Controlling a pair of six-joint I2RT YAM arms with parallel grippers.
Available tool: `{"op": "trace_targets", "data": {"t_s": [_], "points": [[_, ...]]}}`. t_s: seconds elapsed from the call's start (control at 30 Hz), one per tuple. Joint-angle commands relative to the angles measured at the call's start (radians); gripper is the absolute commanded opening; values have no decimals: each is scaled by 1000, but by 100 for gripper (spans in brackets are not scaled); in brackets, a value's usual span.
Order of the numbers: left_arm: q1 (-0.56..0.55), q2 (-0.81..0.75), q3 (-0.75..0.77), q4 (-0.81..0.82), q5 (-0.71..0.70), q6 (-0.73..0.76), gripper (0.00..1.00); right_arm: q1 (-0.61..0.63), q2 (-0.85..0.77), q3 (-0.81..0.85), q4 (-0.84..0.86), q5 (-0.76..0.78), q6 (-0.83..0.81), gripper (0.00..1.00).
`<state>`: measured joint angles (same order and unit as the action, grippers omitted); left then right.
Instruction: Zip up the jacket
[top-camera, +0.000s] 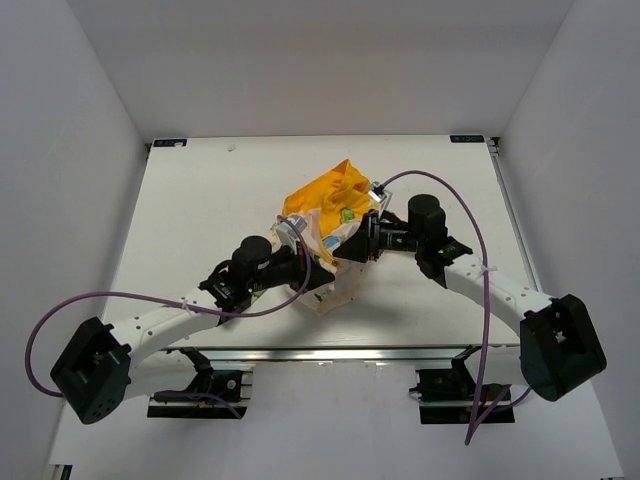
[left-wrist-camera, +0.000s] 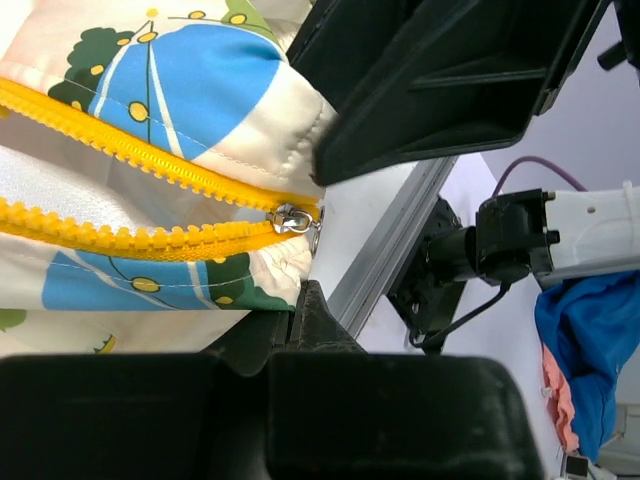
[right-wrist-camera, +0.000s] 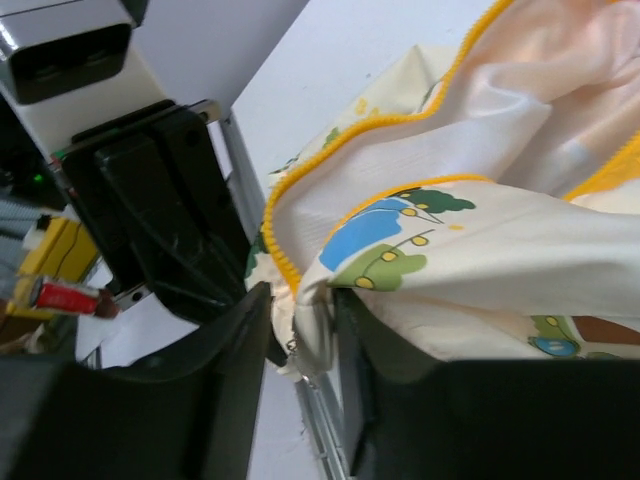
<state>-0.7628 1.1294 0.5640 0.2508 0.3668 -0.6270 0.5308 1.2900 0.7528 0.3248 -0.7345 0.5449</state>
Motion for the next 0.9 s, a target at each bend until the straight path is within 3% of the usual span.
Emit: {"op": "trace_targets", "data": {"t_s": [0.0,0.2,0.53,0.87], "points": [[-10,-17,22,-24,41,35,0,-3,-17,-9,59,-135,-54,41],[-10,-36,30,-60,-5,72,0,-3,9,6,-29,-181,-91,33],[-10,-63,11,-22,-22,95,0,1,57,30,-159,-169,-146,36],[-10,-51,19,-22,32,151,0,6,49,25,-81,-180,-99,34]]}}
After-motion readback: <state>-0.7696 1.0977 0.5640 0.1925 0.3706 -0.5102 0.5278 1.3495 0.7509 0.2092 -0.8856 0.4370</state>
